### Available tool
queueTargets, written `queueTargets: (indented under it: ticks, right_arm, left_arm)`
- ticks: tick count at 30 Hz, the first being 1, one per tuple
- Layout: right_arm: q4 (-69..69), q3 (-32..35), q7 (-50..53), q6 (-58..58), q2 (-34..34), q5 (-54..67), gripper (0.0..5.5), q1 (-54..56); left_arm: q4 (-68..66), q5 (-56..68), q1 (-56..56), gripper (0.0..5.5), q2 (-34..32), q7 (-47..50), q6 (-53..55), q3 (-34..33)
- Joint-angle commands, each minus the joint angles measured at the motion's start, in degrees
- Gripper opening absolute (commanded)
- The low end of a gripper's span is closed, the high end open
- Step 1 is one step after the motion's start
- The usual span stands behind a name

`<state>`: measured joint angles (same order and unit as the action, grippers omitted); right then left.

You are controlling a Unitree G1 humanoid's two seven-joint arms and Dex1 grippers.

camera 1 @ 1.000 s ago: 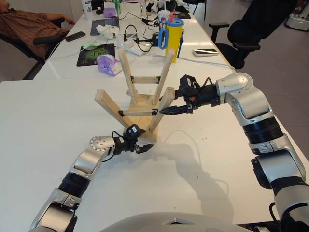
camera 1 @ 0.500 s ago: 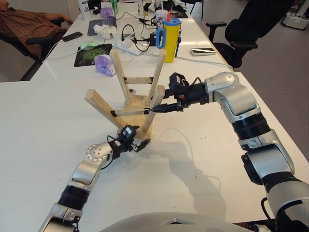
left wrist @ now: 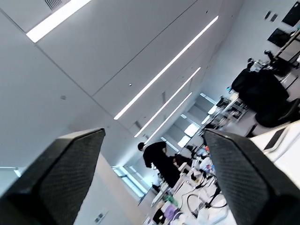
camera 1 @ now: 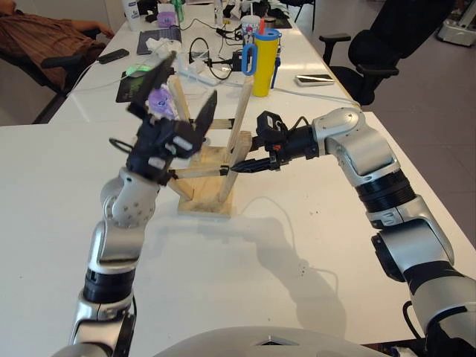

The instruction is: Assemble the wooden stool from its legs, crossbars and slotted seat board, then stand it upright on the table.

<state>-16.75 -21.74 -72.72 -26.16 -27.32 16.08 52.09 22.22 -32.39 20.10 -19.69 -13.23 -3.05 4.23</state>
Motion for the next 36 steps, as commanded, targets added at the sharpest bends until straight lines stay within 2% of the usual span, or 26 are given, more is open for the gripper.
queueTargets:
  ticks: [1,3,6,8,14,17,19,24,26,28,30,32,34,36]
  right_arm:
    - [-5.41,-5.82,0.22,-1.26,1.44,-5.73,2.06,-4.47]
    - [-6.38,-5.85,0.52,-0.62,1.86,-5.84,2.06,-4.61]
    - [-7.22,-5.76,1.11,-0.17,2.47,-5.9,2.06,-4.68]
    - [-7.34,-5.67,1.49,0.07,2.77,-5.85,2.06,-4.8]
    - [-7.52,-5.58,2.05,0.45,2.99,-6.1,2.06,-5.18]
    - [-7.47,-5.54,2.0,0.47,2.84,-6.08,2.06,-5.21]
    - [-7.37,-5.5,2.06,0.38,2.78,-6.05,2.06,-5.24]
    - [-7.63,-5.55,2.12,0.61,2.77,-6.22,2.06,-5.15]
    - [-7.43,-5.47,2.08,0.59,2.58,-6.19,2.06,-5.37]
    - [-7.47,-5.4,2.16,0.7,2.49,-6.33,2.06,-5.63]
    - [-7.61,-5.31,2.33,0.77,2.52,-6.36,2.06,-5.72]
    - [-7.83,-5.19,2.6,0.95,2.74,-6.36,2.06,-5.69]
    - [-7.74,-4.98,2.8,0.91,2.85,-6.28,2.06,-5.78]
    - [-7.48,-4.64,2.99,0.78,2.92,-6.1,2.06,-5.93]
  left_arm:
    - [-9.91,-9.42,-5.62,3.93,-4.2,-5.2,3.58,8.46]
    - [-15.73,-13.98,-9.04,3.93,-6.39,-8.6,4.63,13.89]
    - [-18.46,-13.91,-10.55,3.93,-6.17,-9.29,5.11,16.05]
    - [-16.39,-9.75,-8.22,3.93,-3.54,-7.37,5.74,13.25]
    - [-1.07,6.02,4.64,3.93,3.9,-0.65,8.42,-1.0]
    - [3.26,7.55,7.26,3.93,3.92,0.54,9.05,-3.4]
    - [1.04,5.86,2.49,3.93,2.63,-0.32,8.3,-0.4]
    - [-15.49,-6.0,-12.17,3.93,-4.73,-7.87,12.23,14.52]
    - [-15.61,-7.02,-12.57,3.93,-5.14,-7.08,11.58,15.34]
    - [-13.77,-4.19,-10.17,3.93,-3.27,-5.88,11.34,13.37]
    - [-11.47,2.37,-7.54,3.93,-0.14,-4.19,9.14,9.85]
    - [-7.74,14.04,-6.24,3.93,4.95,-4.06,8.78,4.67]
    - [-3.51,31.29,-6.74,3.93,9.34,-8.41,9.48,-0.17]
    - [-0.45,47.02,-9.96,3.93,8.63,-17.37,13.71,-3.0]
